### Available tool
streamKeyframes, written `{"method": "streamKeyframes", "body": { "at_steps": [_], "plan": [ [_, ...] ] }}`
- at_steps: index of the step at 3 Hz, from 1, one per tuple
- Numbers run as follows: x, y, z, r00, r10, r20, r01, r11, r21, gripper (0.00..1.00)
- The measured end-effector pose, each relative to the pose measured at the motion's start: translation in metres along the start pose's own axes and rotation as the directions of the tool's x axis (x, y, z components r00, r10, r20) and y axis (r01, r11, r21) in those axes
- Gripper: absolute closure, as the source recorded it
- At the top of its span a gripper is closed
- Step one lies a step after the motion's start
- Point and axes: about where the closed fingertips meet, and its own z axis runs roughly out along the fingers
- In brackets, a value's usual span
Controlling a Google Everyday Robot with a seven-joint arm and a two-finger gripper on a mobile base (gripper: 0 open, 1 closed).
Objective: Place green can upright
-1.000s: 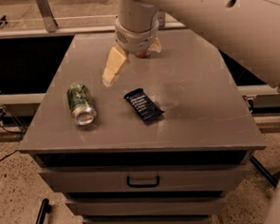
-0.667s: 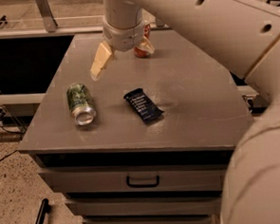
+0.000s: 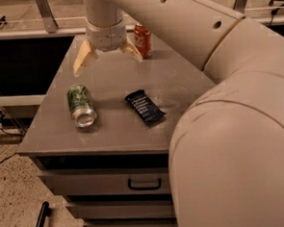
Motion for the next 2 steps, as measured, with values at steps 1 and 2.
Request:
{"method": "streamKeyframes", "body": {
  "at_steps": [1, 2],
  "plan": [
    [0.0, 0.024, 0.009, 1.0, 0.011, -0.023, -0.011, 0.9998, -0.019, 0.0],
    [0.007, 0.051, 0.033, 0.998, -0.013, -0.067, 0.011, 0.9995, -0.029, 0.0]
  ]
}}
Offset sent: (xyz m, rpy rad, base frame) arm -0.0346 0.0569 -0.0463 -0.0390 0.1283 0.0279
